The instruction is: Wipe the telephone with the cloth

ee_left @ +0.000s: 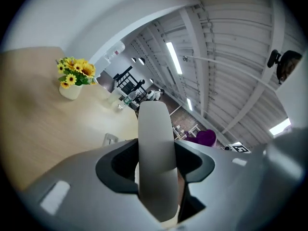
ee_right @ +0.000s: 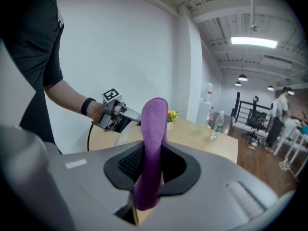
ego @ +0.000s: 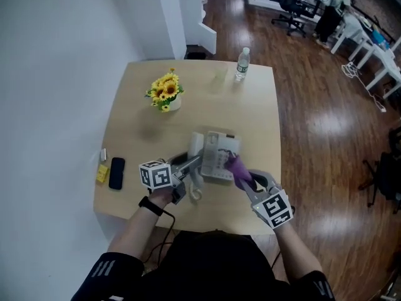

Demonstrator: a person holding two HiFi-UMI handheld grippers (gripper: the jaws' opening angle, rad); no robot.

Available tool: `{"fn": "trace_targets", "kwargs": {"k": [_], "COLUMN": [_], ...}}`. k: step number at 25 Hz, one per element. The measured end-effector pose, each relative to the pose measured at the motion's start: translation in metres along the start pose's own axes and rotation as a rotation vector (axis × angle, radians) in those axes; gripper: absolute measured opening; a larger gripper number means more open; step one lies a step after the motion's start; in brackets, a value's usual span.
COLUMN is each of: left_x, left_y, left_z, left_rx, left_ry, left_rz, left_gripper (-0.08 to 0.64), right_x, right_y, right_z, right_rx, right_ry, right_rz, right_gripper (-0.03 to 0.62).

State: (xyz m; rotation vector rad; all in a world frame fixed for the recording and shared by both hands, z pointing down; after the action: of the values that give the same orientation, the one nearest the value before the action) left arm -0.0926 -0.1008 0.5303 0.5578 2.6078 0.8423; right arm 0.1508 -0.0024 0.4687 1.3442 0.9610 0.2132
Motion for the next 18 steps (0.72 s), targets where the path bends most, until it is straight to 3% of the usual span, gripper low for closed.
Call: {"fn": "trace_targets", "kwargs": {"k": [5,10,14,18], "left_x": [0.037,0.057,0.065,0.074], "left_y": [-0.009,-0.014,-0.011,-0.009], "left_z": [0.028,0.049,0.06,0.059], "left_rx": [0.034,-0.056,-0.141,-0.126], "left_ry": [0.104,0.064,0.022,0.023], "left_rz": [0.065,0.049,0.025,0.039], "left_gripper": [0.213,0.213,0.213,0.213], "right_x": [-0.027,-0.069,-0.096,-0.096], "right_y": [-0.08,-0.134,-0.144,-0.135], "right_z": [-0.002,-0.024,-0.054,-0.08], "right_rx": [0.225,0.609,0.828,0.907], "right_ry": [-0.012,0.033,0.022,-0.016], "right_rz": [0.059,-0.039,-0.12,-0.143], "right_gripper": [0.067,0.067,0.067,0.066]}}
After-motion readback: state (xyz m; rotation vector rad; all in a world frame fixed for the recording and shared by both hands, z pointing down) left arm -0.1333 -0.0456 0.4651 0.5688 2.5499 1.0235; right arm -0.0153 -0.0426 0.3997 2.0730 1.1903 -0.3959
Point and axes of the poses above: the fingertips, and each gripper's own axes: x backward along the fingers, z to its right, y out of its underside, the point moved 7 cm from there along x, backward along the fingers, and after that the axes turned 2 degrees about x, right-handed, at the moved point
